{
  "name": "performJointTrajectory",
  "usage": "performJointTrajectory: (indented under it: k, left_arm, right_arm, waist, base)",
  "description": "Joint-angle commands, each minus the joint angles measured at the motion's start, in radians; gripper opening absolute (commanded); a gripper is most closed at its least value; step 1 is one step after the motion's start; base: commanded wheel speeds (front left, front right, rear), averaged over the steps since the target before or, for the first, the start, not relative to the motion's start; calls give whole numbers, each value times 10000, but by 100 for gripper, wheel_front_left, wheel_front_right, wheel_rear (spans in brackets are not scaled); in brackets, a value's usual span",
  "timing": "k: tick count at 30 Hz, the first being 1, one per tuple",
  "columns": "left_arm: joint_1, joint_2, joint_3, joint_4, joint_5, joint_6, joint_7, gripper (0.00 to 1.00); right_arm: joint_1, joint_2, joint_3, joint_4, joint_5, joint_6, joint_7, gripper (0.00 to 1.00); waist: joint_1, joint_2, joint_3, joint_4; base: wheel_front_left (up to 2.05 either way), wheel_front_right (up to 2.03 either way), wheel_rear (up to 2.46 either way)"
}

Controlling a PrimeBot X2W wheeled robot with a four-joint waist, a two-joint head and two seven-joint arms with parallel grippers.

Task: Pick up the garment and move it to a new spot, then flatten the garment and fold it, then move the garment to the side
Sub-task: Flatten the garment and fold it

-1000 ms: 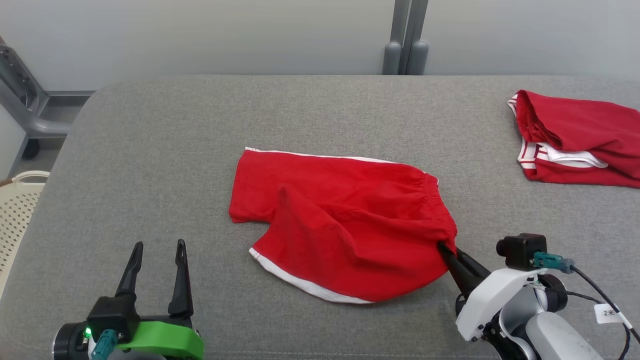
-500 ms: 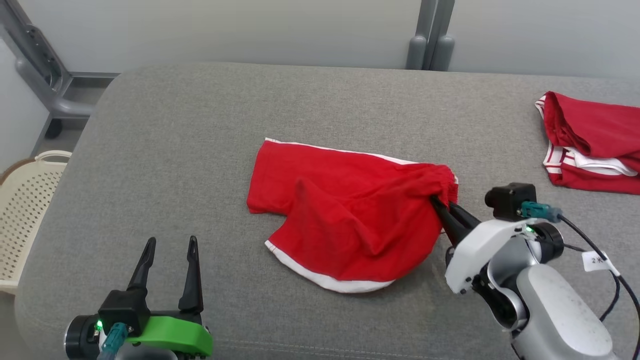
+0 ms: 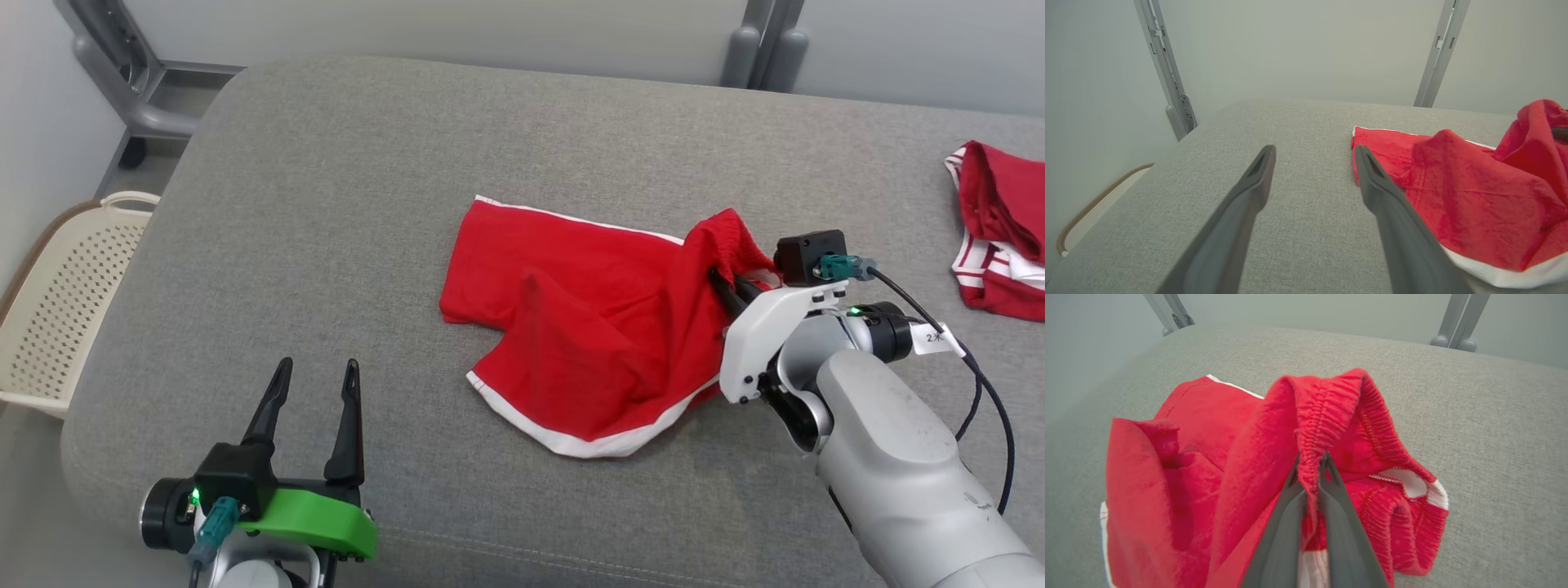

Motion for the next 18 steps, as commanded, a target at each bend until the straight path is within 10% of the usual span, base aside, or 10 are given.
performJointTrajectory:
  k: [1, 8, 11, 18]
  left_arm:
    - [-161, 3, -58, 17, -78, -30, -31, 100]
    - [-181, 1, -306, 162, -148, 87, -31, 100]
    - [-137, 1, -269, 158, -174, 136, -31, 100]
    - [81, 0, -147, 153, -94, 147, -31, 100]
  right_arm:
    - [-215, -18, 0, 276, -40, -4, -198, 0]
    - [-874, 126, 262, 2090, -16, -4, -1322, 0]
    - [-993, 185, 435, 2537, 159, -4, -1664, 100]
    - [-620, -14, 999, 2561, 800, -4, -2805, 100]
  waist:
    - [0, 0, 182, 265]
    - [0, 0, 111, 447]
    - [0, 0, 61, 362]
    - [0, 0, -208, -42]
  base:
    - [0, 0, 0]
    - [0, 0, 0]
    - [0, 0, 0]
    - [0, 0, 0]
